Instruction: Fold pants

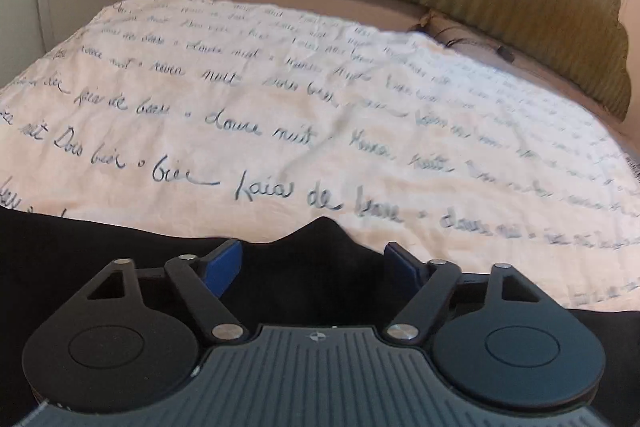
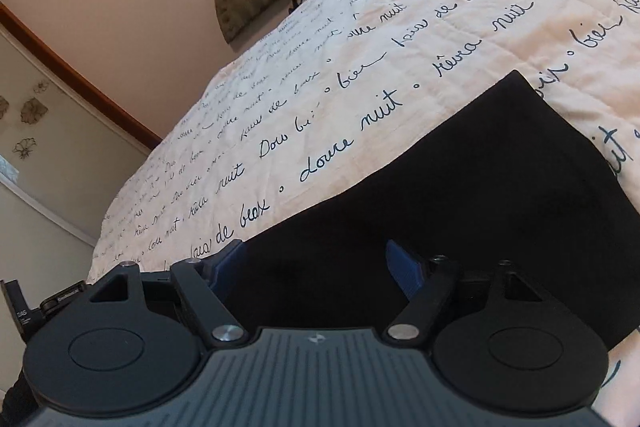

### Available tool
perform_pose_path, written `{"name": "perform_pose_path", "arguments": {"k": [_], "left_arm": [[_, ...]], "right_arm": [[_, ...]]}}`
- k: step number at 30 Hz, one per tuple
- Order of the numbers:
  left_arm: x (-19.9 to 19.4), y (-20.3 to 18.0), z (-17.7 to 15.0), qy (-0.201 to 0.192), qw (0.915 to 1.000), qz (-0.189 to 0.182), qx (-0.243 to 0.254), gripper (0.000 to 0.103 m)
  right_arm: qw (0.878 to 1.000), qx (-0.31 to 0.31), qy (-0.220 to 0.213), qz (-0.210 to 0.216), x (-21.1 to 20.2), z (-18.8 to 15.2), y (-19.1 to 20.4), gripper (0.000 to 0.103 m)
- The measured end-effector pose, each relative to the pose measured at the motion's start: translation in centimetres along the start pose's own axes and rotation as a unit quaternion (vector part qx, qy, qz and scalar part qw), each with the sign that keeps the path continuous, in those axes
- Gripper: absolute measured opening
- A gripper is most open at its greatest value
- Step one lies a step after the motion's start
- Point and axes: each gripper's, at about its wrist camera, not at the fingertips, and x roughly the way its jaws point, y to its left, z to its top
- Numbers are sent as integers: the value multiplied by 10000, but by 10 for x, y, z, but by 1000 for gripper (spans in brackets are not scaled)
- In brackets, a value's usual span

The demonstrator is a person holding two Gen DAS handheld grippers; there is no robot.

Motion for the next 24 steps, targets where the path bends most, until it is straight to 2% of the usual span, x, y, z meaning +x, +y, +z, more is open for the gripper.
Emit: {"name": "perform_pose_path", "arguments": {"k": [1,2,4,8,12,14,16,18,20,21,24], "left_arm": [[6,2,-3,-52,10000,63,51,69],[9,0,-8,-298,9993,108,210,62],[9,0,-14,-512,9977,155,418,58],[15,11,-11,-659,9976,10,220,60],[9,18,-8,-764,9968,-194,102,61],[-16,29,-9,-1075,9936,-343,-46,65],[-48,41,-13,-1295,9908,-345,-181,72],[-71,57,-17,-1172,9917,-372,-384,72],[-87,79,-24,-1022,9899,-579,-790,73],[-91,90,-28,-969,9887,-561,-993,73],[-82,116,-35,-640,9879,-173,-1403,73]], "right_arm": [[9999,22,-56,86,-2,-2,-4,76],[9998,84,-91,167,-1,-1,-8,76],[9996,122,-114,235,-1,-2,-10,76],[9997,-116,-125,166,3,2,-5,76],[9997,-5,-167,149,3,5,-3,76],[9996,199,-216,30,-6,7,2,77],[9992,142,-366,93,-23,7,8,77],[9992,-123,-374,74,-36,6,17,77],[9970,-639,-287,-329,-39,3,28,77],[9922,-1027,-200,-680,-35,1,35,77],[9693,-1881,199,-1574,-10,-11,43,77]]}}
